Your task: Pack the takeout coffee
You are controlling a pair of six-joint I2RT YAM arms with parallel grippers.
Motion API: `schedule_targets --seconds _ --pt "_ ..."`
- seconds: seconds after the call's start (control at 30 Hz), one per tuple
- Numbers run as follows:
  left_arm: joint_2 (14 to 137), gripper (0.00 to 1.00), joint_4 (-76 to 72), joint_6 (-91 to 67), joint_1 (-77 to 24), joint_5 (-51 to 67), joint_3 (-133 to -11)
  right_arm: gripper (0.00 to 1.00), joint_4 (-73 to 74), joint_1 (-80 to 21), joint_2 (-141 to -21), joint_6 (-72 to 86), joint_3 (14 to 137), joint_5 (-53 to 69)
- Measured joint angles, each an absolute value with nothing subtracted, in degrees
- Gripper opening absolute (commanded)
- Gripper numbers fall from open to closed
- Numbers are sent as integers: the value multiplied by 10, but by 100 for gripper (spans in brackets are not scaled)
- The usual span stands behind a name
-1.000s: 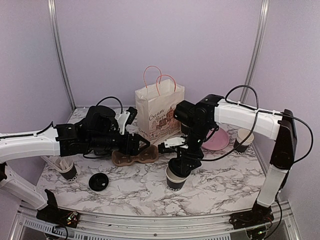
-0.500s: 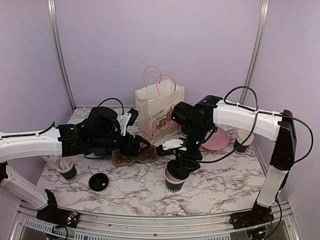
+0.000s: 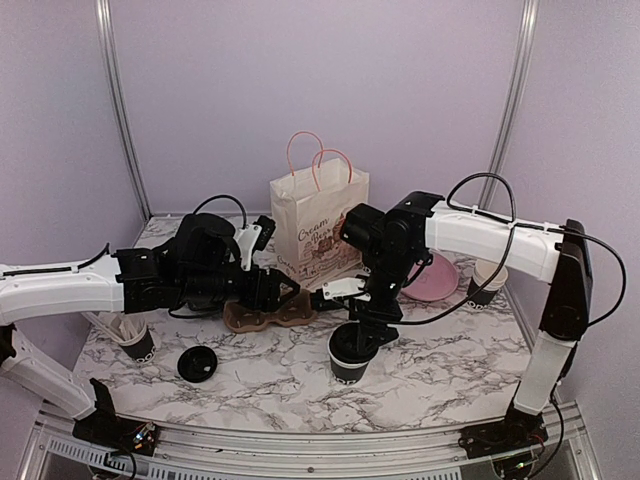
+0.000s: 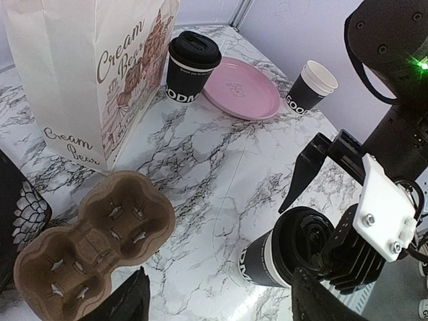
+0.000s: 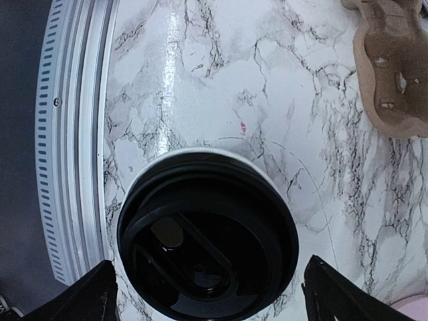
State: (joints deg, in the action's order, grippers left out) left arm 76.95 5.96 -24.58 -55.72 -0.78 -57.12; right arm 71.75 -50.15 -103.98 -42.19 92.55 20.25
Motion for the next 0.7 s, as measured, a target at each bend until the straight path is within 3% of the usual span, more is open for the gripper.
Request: schedule_targets --seconds 0.27,0.47,0.6,0.7 --pt "769 82 59 -261 -557 -23 -570 99 709 -502 -1032 -420 929 201" --pt "772 75 54 -296 -561 11 -534 98 664 -472 -941 -423 882 214" --pt "788 64 48 -293 -582 42 -509 78 624 -432 -867 -427 809 226" --pt "808 53 39 -294 -590 63 -498 52 593 -424 -849 -429 753 228"
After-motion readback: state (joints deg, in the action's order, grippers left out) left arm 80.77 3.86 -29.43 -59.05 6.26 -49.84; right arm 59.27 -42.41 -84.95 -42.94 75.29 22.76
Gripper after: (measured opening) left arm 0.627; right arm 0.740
